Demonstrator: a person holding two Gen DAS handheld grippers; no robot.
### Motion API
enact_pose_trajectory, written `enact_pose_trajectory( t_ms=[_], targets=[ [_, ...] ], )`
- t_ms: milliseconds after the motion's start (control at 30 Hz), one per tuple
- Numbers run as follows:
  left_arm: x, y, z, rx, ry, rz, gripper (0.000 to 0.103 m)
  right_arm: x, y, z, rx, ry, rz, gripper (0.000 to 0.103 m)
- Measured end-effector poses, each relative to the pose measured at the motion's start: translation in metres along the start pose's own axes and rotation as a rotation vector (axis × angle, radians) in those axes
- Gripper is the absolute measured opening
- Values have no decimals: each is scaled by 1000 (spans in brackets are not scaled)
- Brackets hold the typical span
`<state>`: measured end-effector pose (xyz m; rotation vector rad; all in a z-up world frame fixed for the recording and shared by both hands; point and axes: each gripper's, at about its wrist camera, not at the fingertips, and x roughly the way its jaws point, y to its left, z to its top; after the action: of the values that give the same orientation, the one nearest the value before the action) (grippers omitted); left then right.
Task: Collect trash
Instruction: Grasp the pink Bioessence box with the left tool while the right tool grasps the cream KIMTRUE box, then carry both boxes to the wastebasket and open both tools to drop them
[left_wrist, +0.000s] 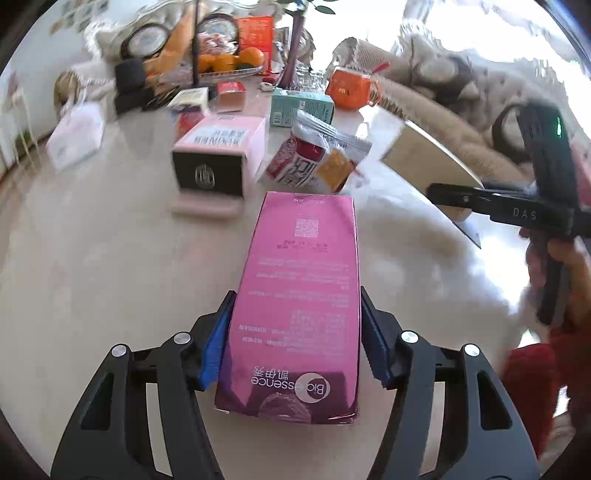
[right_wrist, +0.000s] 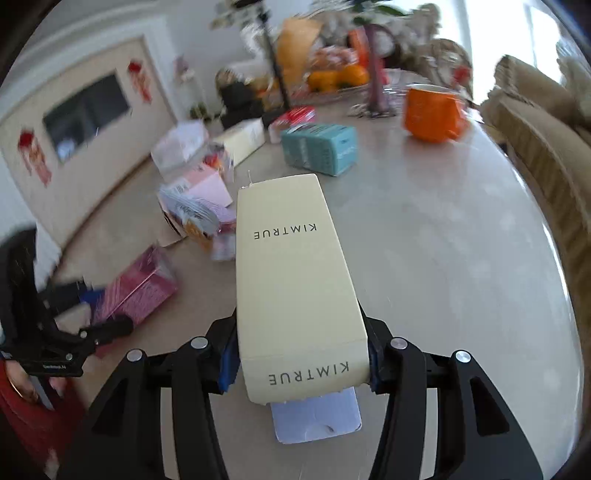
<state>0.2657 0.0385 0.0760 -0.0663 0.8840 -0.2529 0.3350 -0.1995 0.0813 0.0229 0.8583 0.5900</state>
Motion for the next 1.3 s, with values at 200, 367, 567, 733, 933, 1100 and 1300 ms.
enact_pose_trajectory(
  t_ms=[200,367,567,733,933,1100,1300],
  targets=[
    [-61,2,-55,-99,-82,-60,60,-60,17,-52,96,-99,94,49],
    [-108,-10,-107,-128,-147,-71,60,-104,56,-108,150,-190,198,49],
    [-140,-53,-181,-63,-142,-72,60,-129,98,-182,204,-179,254,49],
    [-101,-78,-240,-44,15,-57,60,-93,110,-228,193,-14,128,49],
    [-13,-77,-265,-89,195,-18,60,-19,89,-261,244,174,0,49],
    [32,-80,-272,-48,258,24,60,18,77,-281,276,286,-52,49],
    [54,-79,-283,-46,296,76,66,25,75,-296,269,298,-112,63]
  ],
)
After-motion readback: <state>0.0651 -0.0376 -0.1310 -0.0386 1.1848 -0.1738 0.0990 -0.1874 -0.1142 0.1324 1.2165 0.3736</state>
